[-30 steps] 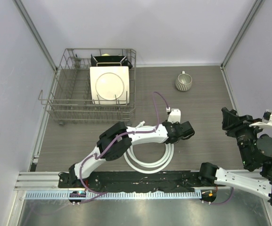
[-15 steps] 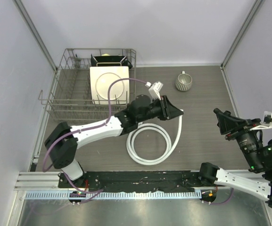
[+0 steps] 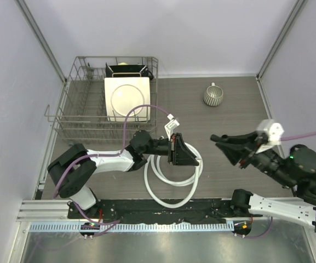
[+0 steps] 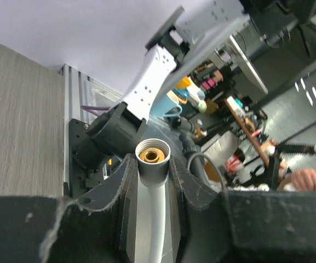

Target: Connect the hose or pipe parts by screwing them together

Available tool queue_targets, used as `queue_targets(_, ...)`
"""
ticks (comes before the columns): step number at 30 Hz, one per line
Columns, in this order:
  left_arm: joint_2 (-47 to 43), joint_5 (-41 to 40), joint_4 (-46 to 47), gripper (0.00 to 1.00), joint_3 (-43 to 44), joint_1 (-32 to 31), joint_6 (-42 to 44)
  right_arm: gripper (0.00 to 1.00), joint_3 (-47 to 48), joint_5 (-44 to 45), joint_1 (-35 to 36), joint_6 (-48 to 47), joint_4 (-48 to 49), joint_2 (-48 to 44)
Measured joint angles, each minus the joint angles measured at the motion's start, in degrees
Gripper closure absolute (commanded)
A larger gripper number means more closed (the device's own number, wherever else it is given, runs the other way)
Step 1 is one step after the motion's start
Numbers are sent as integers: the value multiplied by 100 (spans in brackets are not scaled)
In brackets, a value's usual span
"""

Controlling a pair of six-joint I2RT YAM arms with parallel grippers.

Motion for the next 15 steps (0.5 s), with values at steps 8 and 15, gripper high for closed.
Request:
queue_targets(8, -216, 1296, 870, 100, -728, 72, 660, 99, 444, -2055, 0, -1261, -1117, 1388)
queue_targets(15, -988, 1668, 713, 100, -1091, 72, 1703, 99, 903, -3147, 2, -2267, -2050, 1969)
